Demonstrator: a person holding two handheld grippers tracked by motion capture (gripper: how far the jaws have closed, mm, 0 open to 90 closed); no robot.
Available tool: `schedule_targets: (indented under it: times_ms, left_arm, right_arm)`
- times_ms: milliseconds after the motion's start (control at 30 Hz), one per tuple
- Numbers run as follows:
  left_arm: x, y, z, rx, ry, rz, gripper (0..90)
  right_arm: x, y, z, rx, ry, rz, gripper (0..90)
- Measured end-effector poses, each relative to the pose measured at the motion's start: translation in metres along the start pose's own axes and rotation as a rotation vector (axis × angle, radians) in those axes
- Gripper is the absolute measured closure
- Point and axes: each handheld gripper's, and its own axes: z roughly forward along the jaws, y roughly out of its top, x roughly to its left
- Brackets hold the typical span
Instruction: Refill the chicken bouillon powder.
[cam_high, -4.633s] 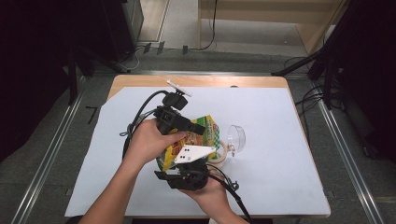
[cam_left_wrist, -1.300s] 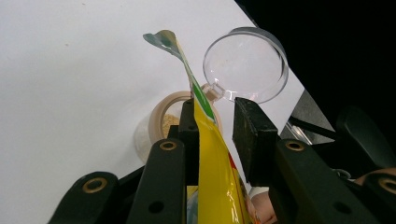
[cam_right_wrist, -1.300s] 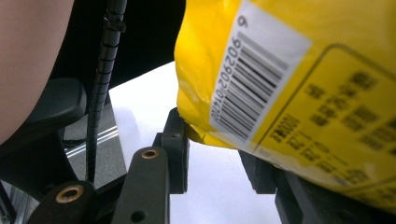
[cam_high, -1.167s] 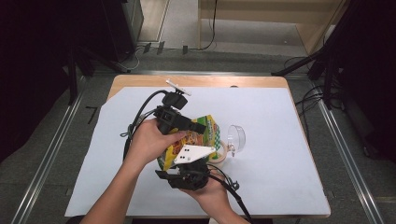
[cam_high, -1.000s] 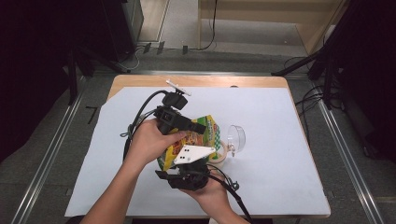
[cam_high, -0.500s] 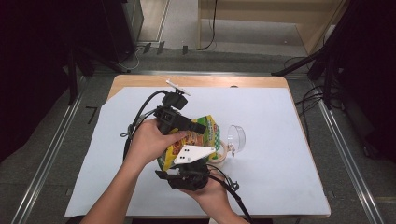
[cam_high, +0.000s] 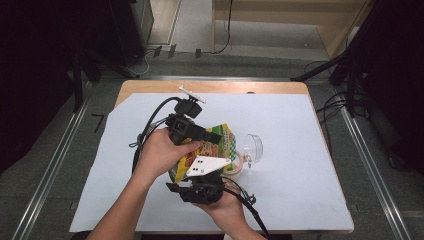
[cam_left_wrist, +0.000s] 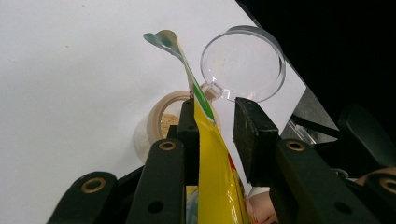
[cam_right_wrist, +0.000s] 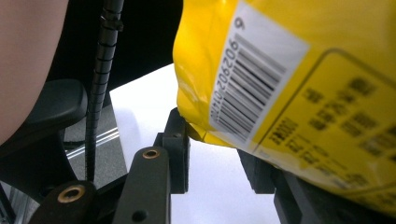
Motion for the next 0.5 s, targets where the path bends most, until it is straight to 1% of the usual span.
schedule_targets:
  times_ms: [233,400,500]
  left_arm:
    - [-0.0044,0.0,-0.0002,-0.001,0.001,0.011,72.9]
    - [-0.0059,-0.0002,0.0005,-0.002,0.002,0.007,73.0]
    - [-0.0075,-0.0003,0.0014,0.002,0.004,0.016,73.0]
  right_arm:
    - [-0.0016,-0.0015,0.0005,-0.003,0.004,0.001,68.5]
    - [-0.0034,-0.0022,0.0011,0.0,-0.003,-0.004,68.8]
    - [-0.0043,-0.0033,0.0018,0.004,-0.004,0.005,69.2]
